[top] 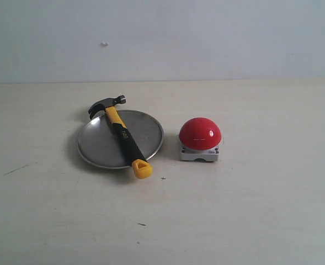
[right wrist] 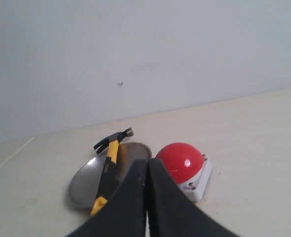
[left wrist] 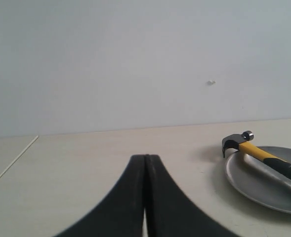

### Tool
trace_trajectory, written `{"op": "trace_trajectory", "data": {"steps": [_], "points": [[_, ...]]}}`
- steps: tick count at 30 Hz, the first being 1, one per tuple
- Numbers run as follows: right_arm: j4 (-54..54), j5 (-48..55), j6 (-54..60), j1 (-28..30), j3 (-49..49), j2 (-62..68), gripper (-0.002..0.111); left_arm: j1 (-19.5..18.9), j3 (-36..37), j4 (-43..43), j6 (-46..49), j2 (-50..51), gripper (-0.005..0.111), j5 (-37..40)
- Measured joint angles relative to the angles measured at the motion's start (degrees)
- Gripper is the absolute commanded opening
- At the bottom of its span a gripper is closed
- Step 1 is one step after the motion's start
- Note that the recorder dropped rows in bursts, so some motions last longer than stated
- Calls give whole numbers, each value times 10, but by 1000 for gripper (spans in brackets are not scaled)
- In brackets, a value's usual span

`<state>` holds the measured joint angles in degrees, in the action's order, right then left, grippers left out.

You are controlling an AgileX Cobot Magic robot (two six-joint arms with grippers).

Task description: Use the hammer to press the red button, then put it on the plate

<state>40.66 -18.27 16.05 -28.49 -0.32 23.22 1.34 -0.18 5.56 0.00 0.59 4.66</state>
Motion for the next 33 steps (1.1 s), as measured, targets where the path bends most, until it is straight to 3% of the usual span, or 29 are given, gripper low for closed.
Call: {"op": "trace_trajectory", "data": {"steps": [9,13,26,29,33], "points": [[0,133,43,203,0,-204,0,0,0,0,0,0,0,0],[0,179,48,272,0,-227,0,0,0,0,0,0,0,1],[-9,158,78,290,0,-225,0,0,0,0,0,0,0,2],[-79,170,54,290,0,-225,0,0,0,0,0,0,0,2],[-311,183,-142,290,0,-225,0,0,0,0,0,0,0,3]]}}
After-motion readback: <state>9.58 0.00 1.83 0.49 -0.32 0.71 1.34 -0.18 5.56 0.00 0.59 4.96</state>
